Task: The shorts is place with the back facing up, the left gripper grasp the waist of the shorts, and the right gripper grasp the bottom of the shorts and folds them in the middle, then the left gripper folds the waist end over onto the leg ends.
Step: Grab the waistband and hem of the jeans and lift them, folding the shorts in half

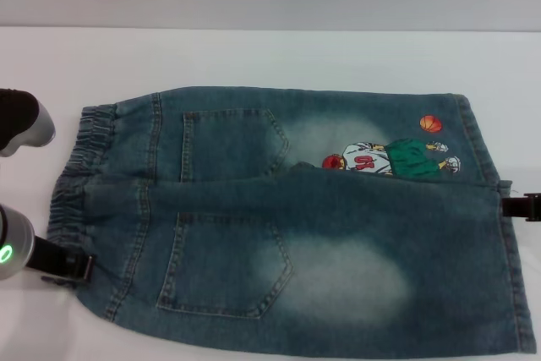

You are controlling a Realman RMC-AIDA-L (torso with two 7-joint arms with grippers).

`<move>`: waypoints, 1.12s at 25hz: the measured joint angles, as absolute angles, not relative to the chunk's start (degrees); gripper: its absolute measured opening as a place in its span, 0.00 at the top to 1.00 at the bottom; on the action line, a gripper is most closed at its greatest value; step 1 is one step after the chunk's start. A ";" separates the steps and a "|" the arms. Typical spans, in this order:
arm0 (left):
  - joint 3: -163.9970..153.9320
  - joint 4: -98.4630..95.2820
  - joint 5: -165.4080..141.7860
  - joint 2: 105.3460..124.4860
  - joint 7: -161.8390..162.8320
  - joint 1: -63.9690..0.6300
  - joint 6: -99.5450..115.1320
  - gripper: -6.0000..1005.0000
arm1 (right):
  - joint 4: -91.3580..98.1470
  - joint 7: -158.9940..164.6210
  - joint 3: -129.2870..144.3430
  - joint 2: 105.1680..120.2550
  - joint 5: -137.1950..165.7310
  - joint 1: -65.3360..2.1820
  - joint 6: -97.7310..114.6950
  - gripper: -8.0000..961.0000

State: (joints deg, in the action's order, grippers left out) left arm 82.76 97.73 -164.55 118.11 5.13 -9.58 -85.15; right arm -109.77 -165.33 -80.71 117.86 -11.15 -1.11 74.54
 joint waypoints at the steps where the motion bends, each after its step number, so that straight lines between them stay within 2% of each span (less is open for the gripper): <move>1: 82.76 98.25 -164.56 118.11 5.15 -9.50 -85.26 0.72 | -109.77 -165.33 -80.73 117.86 -11.15 -1.11 74.54 0.31; 8: 82.79 99.42 -164.66 118.13 5.22 -9.71 -86.17 1.00 | -109.48 -165.33 -80.63 117.76 -11.15 -1.05 74.54 0.31; 28: 84.56 105.54 -165.53 117.87 4.33 -8.96 -90.21 0.95 | -108.98 -165.32 -80.51 117.54 -11.15 -0.96 74.53 0.31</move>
State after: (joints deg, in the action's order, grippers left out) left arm 84.57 105.54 -165.53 117.87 4.33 -8.96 -90.21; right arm -108.98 -165.32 -80.51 117.54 -11.15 -0.96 74.53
